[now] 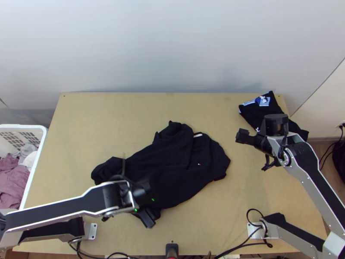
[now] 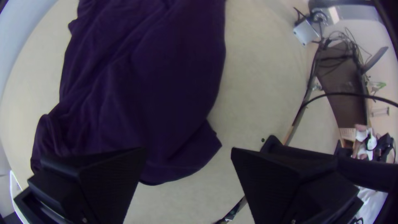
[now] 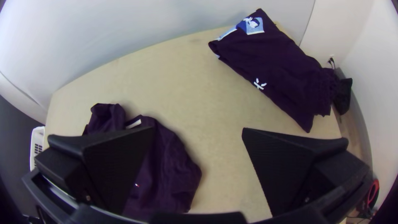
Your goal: Fold the t-shirt
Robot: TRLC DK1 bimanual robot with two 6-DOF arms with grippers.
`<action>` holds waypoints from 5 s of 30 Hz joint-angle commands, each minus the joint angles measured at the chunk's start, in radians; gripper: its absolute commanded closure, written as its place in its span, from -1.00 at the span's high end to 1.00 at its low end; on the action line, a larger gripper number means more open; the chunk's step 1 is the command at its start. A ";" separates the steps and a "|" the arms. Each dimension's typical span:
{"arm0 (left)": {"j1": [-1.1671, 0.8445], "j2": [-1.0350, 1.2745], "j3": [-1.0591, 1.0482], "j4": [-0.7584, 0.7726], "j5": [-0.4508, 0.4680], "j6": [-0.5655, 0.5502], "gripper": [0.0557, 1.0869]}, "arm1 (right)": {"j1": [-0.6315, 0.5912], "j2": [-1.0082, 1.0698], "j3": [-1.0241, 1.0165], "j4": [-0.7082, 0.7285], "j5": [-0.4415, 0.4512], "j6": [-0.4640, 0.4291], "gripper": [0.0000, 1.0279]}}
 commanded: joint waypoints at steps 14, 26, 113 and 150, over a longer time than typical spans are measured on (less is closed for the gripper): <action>-0.167 0.171 -0.023 0.007 -0.012 0.089 0.80 | -0.051 -0.006 -0.017 0.012 0.003 0.016 0.92; -0.156 0.241 -0.089 0.127 -0.073 0.052 0.69 | 0.045 -0.010 0.012 -0.040 -0.002 0.007 0.92; 0.927 -0.081 1.161 0.010 -0.047 0.204 -0.92 | 0.318 -0.094 0.833 0.241 0.555 -0.765 -0.95; 1.013 -0.078 0.167 0.495 -0.001 0.223 -0.92 | 0.175 0.161 0.158 0.539 0.282 -0.538 -0.95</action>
